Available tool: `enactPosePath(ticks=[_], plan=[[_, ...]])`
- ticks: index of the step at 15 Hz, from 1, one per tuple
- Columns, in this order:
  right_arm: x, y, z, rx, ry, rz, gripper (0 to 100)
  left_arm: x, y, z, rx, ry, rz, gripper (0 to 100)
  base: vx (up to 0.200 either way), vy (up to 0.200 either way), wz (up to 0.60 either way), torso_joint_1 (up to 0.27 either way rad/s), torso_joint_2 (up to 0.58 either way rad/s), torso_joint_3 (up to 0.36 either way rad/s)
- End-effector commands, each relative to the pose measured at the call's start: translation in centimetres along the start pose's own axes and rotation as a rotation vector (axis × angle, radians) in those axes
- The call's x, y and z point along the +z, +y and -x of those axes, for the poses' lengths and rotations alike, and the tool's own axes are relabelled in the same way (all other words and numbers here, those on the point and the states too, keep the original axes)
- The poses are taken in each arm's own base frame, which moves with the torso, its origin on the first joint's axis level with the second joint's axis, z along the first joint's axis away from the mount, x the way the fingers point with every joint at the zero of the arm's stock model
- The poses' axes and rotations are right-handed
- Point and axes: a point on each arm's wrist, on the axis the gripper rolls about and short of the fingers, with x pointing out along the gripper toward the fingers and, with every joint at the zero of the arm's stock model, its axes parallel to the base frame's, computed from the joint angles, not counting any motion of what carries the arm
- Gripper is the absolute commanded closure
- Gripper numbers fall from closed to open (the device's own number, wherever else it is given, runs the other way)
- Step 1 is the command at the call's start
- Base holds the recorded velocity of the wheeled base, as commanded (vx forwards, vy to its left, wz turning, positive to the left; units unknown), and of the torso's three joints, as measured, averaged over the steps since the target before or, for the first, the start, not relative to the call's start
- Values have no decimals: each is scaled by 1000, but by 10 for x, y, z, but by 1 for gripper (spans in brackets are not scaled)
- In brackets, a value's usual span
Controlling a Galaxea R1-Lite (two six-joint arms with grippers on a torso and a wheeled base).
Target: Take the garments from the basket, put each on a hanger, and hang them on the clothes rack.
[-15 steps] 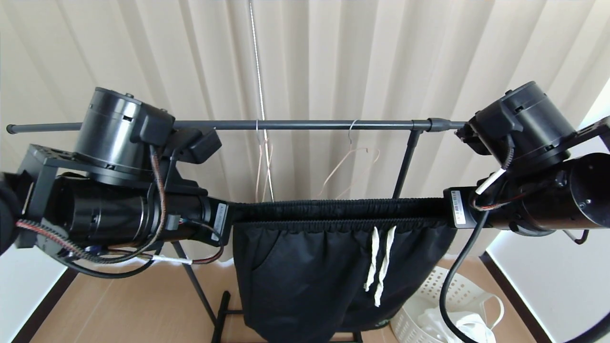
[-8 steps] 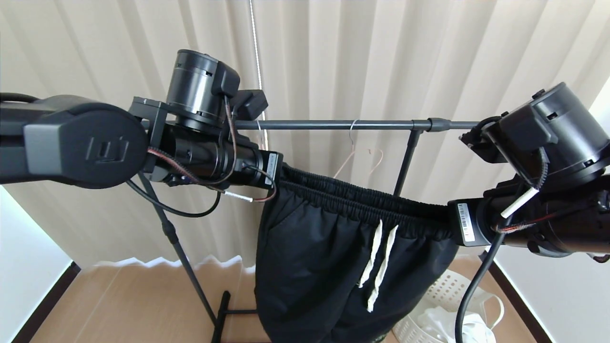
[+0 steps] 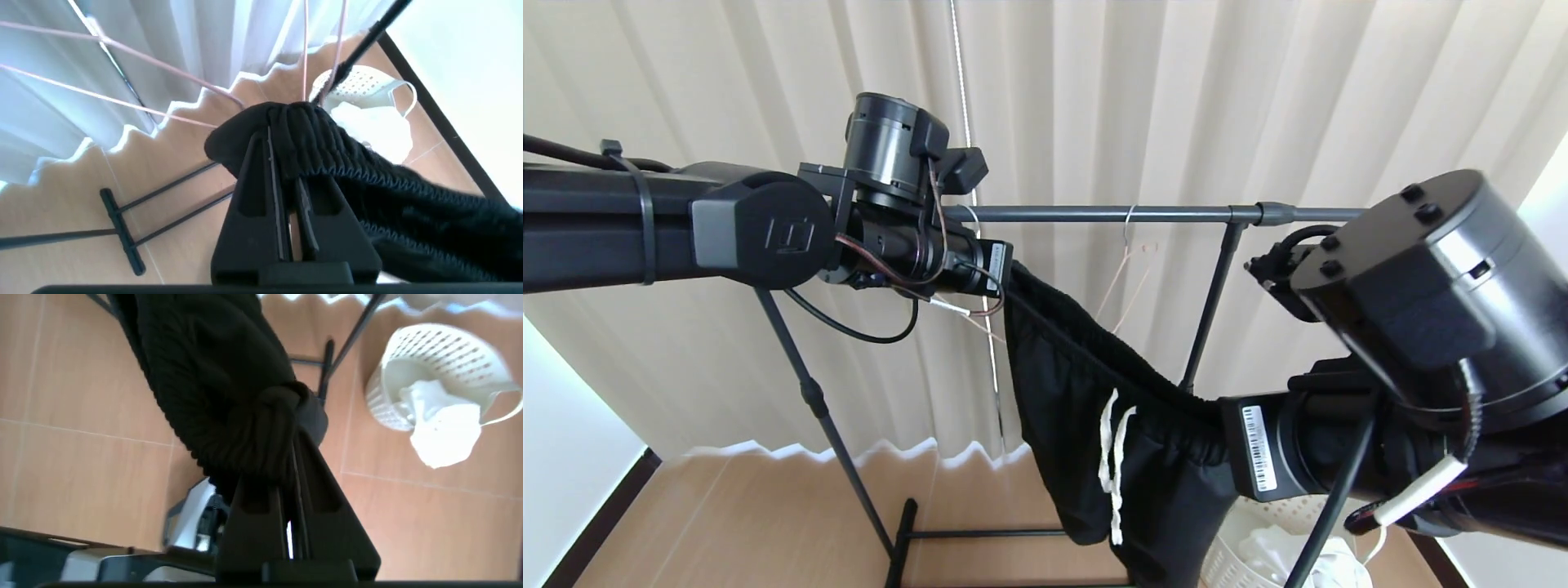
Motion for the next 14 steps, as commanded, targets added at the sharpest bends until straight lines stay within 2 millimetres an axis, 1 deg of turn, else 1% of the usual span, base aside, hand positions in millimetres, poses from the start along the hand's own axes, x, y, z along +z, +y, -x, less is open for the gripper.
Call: enactPosePath(ticks=[1,2,5,7,8,9,10,12,13,14], plan=[[-11,18,-13,-7,39,13,100,2,2,-2,4,-8,3,100,0,0,0,0,0,0],[-15,27,-12,9,43,-16,100,3,2,-1,2,-10,1,100,0,0,0,0,0,0],[-10,34,-5,49,28,-58,100,3,-1,0,-5,-12,0,100,0,0,0,0,0,0],[-13,43,-3,90,23,-57,100,3,-2,-1,-9,-10,0,100,0,0,0,0,0,0],[-15,48,-9,88,25,-58,100,2,-2,-1,-8,-6,4,100,0,0,0,0,0,0],[-14,51,-10,89,20,-60,100,-2,-2,0,-7,13,3,100,0,0,0,0,0,0],[-14,52,-11,87,25,-55,100,-2,-2,4,-6,9,4,100,0,0,0,0,0,0],[-23,48,-17,54,44,-35,100,-1,-1,11,-2,4,5,100,0,0,0,0,0,0],[-21,41,-21,29,44,-46,100,-2,0,19,1,1,3,100,0,0,0,0,0,0],[-21,41,-21,29,44,-46,100,-2,0,19,1,1,3,100,0,0,0,0,0,0]])
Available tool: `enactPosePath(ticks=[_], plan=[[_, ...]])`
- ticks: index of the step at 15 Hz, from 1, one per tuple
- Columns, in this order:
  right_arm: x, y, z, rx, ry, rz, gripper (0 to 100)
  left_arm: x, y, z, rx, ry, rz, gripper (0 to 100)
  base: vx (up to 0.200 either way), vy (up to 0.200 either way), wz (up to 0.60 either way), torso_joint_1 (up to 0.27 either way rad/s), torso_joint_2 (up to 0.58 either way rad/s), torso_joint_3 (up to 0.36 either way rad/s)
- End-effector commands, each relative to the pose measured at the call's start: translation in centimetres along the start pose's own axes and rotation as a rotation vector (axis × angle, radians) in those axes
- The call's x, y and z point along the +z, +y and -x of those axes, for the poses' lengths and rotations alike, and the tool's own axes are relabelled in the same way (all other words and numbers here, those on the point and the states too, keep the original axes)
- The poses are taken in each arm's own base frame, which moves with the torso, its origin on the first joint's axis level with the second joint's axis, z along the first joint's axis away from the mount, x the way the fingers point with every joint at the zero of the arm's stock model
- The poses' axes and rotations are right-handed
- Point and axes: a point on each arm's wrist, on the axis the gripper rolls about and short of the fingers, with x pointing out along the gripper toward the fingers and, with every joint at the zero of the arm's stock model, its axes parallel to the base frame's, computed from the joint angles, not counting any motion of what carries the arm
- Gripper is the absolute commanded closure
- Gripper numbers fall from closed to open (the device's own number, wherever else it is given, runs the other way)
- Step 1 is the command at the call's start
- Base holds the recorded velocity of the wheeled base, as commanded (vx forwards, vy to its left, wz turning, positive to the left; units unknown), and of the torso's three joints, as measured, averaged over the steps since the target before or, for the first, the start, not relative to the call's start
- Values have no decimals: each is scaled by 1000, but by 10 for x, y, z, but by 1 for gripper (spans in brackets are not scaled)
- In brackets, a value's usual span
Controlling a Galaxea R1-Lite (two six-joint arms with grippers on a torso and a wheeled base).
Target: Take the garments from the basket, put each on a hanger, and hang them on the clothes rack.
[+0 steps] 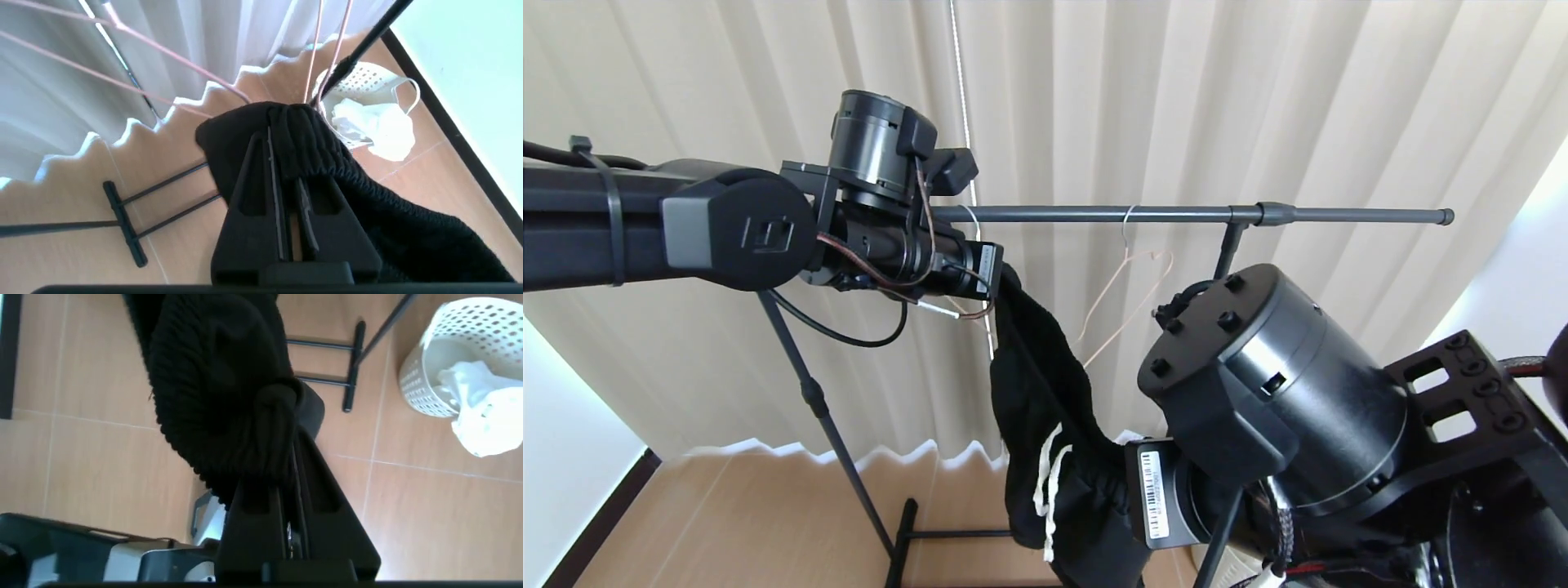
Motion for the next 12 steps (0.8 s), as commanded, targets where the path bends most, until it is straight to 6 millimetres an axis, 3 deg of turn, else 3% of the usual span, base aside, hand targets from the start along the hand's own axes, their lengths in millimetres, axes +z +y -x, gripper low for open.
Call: enactPosePath(ticks=[1,2,5,7,9,12], plan=[[11,-15,-10,-63,-8,-35,100,0,0,19,0,-12,-14,100,0,0,0,0,0,0],[34,-30,-20,-121,-49,-33,100,-8,1,43,12,55,-80,100,0,0,0,0,0,0],[82,-43,-39,-179,-118,-69,100,-37,0,74,12,141,-95,100,0,0,0,0,0,0],[100,-35,-43,-161,-153,-74,100,-60,-2,88,3,188,-115,100,0,0,0,0,0,0],[112,-20,-59,-147,-171,-67,100,-88,-11,101,-16,250,-147,100,0,0,0,0,0,0],[132,-2,-79,-104,-207,-88,100,-123,-30,104,-78,351,-170,100,0,0,0,0,0,0]])
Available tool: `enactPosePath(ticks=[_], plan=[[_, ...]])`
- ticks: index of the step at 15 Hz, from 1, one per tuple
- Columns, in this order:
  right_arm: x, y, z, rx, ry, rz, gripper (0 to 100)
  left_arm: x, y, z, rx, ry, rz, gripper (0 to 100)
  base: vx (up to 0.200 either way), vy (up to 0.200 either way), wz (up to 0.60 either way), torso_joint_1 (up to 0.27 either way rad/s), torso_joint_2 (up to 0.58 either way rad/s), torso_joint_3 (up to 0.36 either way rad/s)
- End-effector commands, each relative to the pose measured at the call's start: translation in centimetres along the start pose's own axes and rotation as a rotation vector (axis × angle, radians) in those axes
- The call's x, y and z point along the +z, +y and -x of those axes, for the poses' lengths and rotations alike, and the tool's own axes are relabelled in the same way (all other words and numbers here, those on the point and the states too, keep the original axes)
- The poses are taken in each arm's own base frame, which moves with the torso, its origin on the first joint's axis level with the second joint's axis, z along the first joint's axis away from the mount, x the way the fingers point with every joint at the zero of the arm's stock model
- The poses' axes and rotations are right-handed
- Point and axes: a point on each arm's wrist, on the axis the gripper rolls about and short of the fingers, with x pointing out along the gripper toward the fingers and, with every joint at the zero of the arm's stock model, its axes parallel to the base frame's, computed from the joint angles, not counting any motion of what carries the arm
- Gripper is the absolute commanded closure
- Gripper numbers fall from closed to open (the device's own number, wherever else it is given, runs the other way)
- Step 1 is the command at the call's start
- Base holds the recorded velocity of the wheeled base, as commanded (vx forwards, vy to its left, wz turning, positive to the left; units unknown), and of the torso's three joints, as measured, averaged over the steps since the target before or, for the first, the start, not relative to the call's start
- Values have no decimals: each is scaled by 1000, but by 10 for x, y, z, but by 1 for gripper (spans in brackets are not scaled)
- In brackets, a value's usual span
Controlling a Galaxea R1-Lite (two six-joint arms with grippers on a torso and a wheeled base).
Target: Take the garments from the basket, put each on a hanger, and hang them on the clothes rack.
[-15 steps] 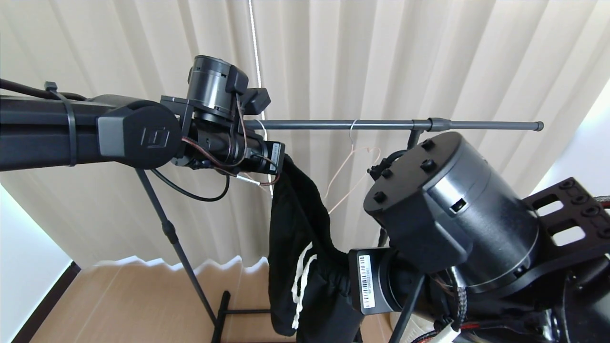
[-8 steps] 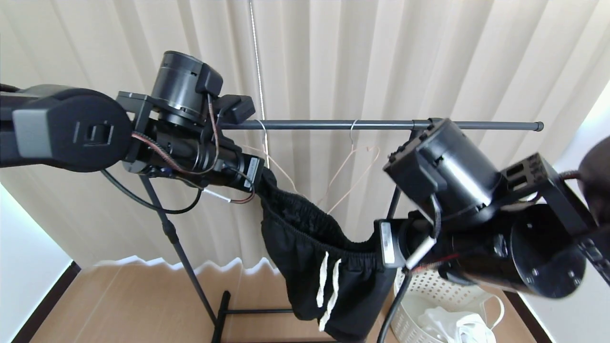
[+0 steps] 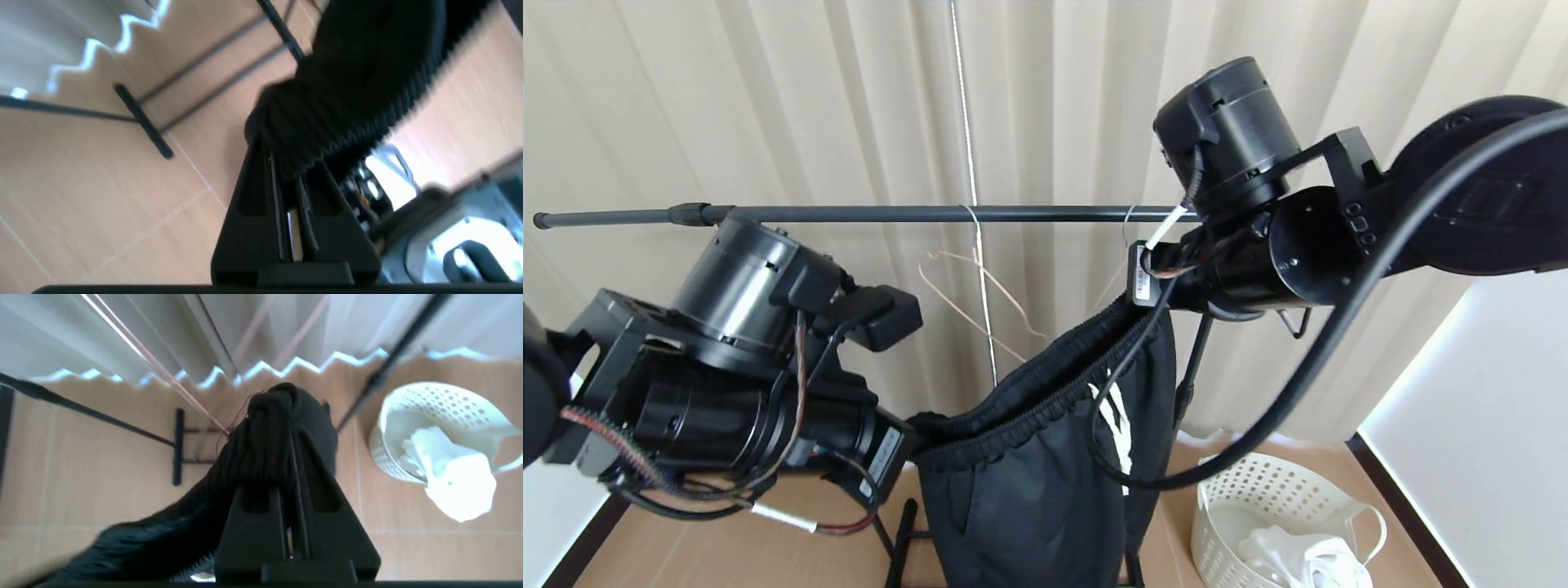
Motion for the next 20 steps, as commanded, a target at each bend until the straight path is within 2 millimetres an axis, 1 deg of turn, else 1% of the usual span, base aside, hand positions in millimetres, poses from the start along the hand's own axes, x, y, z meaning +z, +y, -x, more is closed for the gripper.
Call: enactPosePath(ticks=[1,3,4,6,7,8,11,13,15,16,17,18,19,20], plan=[[5,21,-34,29,2,-5,100,-17,-21,5,-57,19,-19,100,0,0,0,0,0,0],[3,28,-45,51,13,4,100,-14,-36,6,-105,-7,14,100,0,0,0,0,0,0],[4,31,-48,67,-7,6,100,-14,-42,6,-125,-9,34,100,0,0,0,0,0,0],[-2,39,-64,81,-24,-4,100,-11,-52,1,-156,-18,89,100,0,0,0,0,0,0],[-4,41,-68,84,-28,-7,100,-10,-55,0,-162,-31,108,100,0,0,0,0,0,0],[-6,43,-74,83,-26,-5,100,-6,-56,1,-168,-64,127,100,0,0,0,0,0,0],[-1,42,-79,158,-13,-30,100,-4,-56,2,-165,-83,169,100,0,0,0,0,0,0],[-6,43,-87,153,4,-26,100,-3,-56,2,-147,-91,178,100,0,0,0,0,0,0],[-6,40,-91,145,7,-33,100,-4,-54,2,-101,-101,183,100,0,0,0,0,0,0],[-4,39,-91,143,4,-38,100,-4,-53,2,-89,-100,185,100,0,0,0,0,0,0],[4,32,-87,138,-10,-60,100,-4,-49,0,-57,-100,197,100,0,0,0,0,0,0],[14,26,-70,146,-32,-84,100,-3,-42,-2,-14,-104,214,100,0,0,0,0,0,0],[15,17,-59,134,-34,-87,100,-1,-34,-2,19,-111,234,100,0,0,0,0,0,0],[15,2,-46,112,-27,-85,100,4,-23,-4,52,-124,252,100,0,0,0,0,0,0]])
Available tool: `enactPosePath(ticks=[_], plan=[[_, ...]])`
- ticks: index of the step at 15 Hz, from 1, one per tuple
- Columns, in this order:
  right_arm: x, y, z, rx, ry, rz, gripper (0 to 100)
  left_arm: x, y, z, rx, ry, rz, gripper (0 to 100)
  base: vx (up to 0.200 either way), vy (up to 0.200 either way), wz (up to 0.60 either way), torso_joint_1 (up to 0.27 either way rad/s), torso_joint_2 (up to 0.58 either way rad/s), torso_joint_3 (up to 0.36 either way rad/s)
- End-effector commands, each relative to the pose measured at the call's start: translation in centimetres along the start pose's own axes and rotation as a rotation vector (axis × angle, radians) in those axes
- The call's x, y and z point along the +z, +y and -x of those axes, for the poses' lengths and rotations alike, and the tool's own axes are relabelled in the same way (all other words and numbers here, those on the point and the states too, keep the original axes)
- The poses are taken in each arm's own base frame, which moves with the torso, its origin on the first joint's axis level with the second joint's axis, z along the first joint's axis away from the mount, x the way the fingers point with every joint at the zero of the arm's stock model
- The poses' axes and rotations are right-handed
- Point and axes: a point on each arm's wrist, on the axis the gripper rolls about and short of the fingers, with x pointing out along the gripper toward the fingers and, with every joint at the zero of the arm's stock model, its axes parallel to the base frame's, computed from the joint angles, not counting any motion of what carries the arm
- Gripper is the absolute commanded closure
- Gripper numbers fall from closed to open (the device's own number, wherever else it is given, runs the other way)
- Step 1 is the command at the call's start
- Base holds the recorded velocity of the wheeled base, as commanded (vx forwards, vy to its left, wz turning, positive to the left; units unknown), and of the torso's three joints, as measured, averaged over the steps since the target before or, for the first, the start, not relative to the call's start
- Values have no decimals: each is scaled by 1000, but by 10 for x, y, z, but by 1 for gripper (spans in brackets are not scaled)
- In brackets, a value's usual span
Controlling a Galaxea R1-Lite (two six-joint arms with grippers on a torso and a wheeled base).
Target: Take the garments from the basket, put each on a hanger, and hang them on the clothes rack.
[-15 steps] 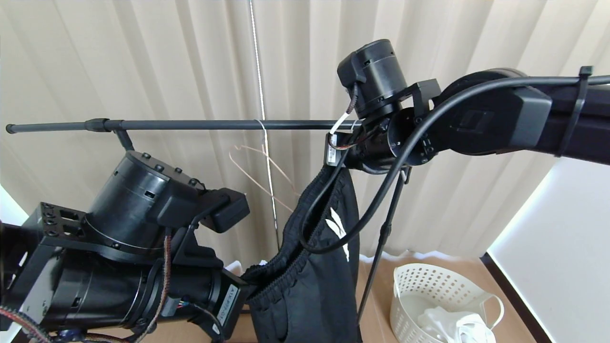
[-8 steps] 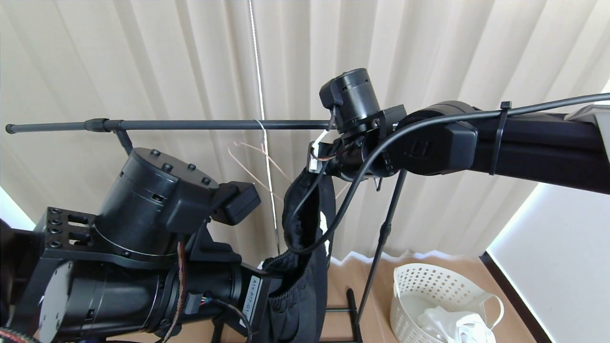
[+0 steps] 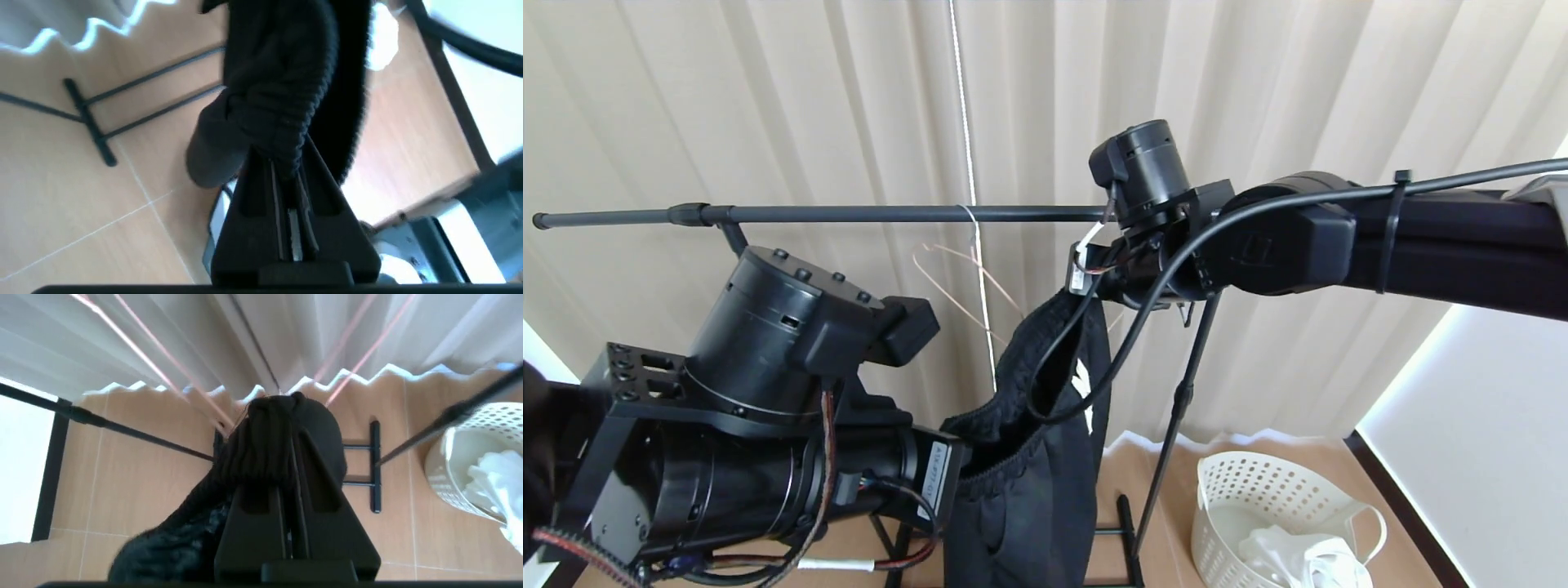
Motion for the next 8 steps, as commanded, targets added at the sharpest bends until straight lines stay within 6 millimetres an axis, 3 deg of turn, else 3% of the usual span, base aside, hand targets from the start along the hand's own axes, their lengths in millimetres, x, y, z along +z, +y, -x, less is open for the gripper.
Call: enactPosePath(ticks=[1,4,5,8], plan=[[9,-28,48,-21,-9,-12,100,17,20,-7,70,-31,43,100,0,0,0,0,0,0],[-5,-45,66,-65,26,11,100,46,29,-19,100,-83,84,100,0,0,0,0,0,0],[-9,-48,66,-93,27,20,0,57,28,-19,96,-110,87,100,0,0,0,0,0,0],[-39,-67,75,-161,102,87,0,82,23,-24,83,-170,91,100,0,0,0,0,0,0]])
